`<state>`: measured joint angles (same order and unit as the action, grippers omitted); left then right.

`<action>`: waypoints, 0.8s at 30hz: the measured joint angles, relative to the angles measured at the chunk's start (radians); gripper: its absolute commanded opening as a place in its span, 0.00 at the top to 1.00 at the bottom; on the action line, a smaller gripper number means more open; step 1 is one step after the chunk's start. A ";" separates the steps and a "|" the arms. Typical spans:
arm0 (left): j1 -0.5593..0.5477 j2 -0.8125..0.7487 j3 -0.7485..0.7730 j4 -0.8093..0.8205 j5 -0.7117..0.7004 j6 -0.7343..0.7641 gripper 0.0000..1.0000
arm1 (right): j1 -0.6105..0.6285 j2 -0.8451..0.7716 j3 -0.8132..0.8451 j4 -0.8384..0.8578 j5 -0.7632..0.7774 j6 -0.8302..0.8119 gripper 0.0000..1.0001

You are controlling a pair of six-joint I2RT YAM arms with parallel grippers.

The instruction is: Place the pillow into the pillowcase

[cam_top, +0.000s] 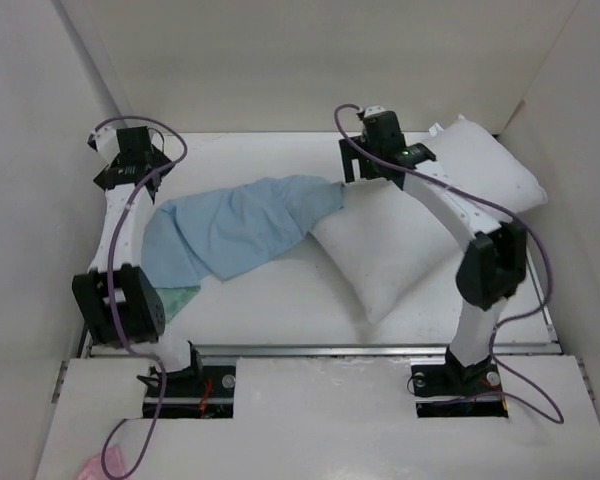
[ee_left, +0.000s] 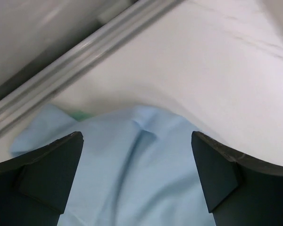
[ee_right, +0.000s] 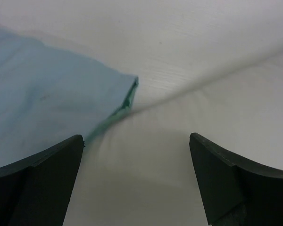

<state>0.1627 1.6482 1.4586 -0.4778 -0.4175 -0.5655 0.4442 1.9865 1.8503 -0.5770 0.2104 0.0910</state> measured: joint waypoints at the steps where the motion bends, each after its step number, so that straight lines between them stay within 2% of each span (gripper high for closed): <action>1: -0.015 -0.066 -0.031 0.033 0.031 0.005 0.00 | -0.001 -0.053 -0.048 0.001 0.005 -0.004 0.01; 5: -0.123 -0.256 -0.113 0.133 0.142 0.022 0.00 | -0.013 -0.385 -0.267 0.018 0.011 -0.009 0.01; 9: -0.272 -0.209 -0.118 0.195 0.212 0.046 0.00 | -0.021 -0.557 -0.445 0.020 -0.012 -0.009 0.01; 12: -0.354 -0.080 -0.118 0.203 0.276 0.060 0.00 | -0.021 -0.521 -0.531 0.023 -0.058 -0.009 0.01; 15: -0.393 0.036 -0.127 0.193 0.320 0.069 0.00 | -0.023 -0.373 -0.549 0.062 -0.108 -0.016 0.01; 16: -0.399 0.058 -0.133 0.188 0.324 0.071 0.00 | -0.023 -0.328 -0.545 0.089 -0.115 -0.017 0.04; 18: -0.409 0.081 -0.138 0.180 0.328 0.071 0.00 | -0.022 -0.256 -0.515 0.126 -0.116 -0.020 0.47; 19: -0.414 0.087 -0.138 0.182 0.328 0.071 0.00 | -0.021 -0.230 -0.495 0.142 -0.112 -0.017 0.77; 20: -0.420 0.092 -0.135 0.183 0.325 0.071 0.00 | -0.020 -0.214 -0.481 0.159 -0.104 -0.008 1.00; 24: -0.449 0.138 -0.102 0.185 0.306 0.071 0.00 | -0.025 -0.264 -0.511 0.187 -0.043 0.082 1.00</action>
<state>-0.2863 1.7859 1.3567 -0.2932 -0.1112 -0.4950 0.4191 1.7226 1.3392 -0.3897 0.1677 0.1730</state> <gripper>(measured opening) 0.997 0.041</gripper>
